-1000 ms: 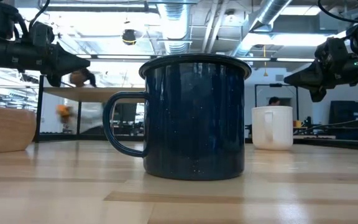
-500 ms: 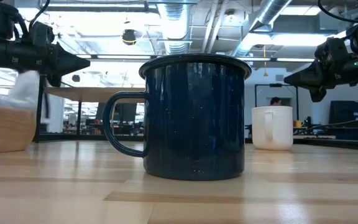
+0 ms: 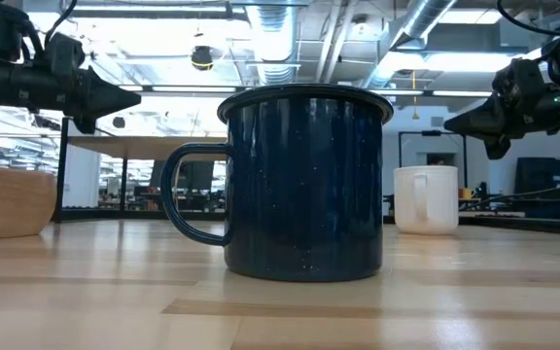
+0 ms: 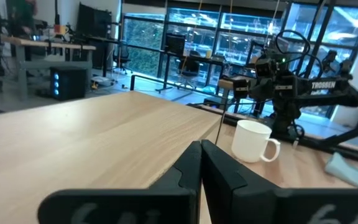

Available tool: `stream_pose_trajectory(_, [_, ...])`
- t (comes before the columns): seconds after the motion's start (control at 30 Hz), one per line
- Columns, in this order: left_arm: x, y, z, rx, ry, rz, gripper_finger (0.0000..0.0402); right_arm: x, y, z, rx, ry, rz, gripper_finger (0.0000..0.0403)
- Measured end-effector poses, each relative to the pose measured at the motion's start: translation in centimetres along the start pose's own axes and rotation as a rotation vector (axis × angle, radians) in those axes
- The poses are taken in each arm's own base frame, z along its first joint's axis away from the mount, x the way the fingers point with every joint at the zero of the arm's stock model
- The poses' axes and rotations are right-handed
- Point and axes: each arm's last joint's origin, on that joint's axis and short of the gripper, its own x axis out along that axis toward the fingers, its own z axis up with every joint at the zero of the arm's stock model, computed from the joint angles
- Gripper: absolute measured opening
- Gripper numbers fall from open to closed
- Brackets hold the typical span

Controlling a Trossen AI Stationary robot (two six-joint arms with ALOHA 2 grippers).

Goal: Stack small to large cups/mugs on shelf
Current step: Put the white mug on the shelf

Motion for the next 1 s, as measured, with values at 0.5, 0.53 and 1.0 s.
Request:
stream_pose_trajectory(0.5, [0.0,0.0,0.01,-0.002,0.0,0.0,0.0,0.0,0.0,0.0,0.0,0.0,0.0,0.0029])
stream_pose_trajectory(0.53, [0.0,0.0,0.0,-0.003,0.0,0.0,0.0,0.0,0.0,0.0,0.0,0.0,0.0,0.0028])
stream_pose_trajectory(1.0, [0.0,0.0,0.0,-0.003,0.0,0.001,0.0,0.0,-0.01,0.0,0.0,0.0,-0.003,0.0027])
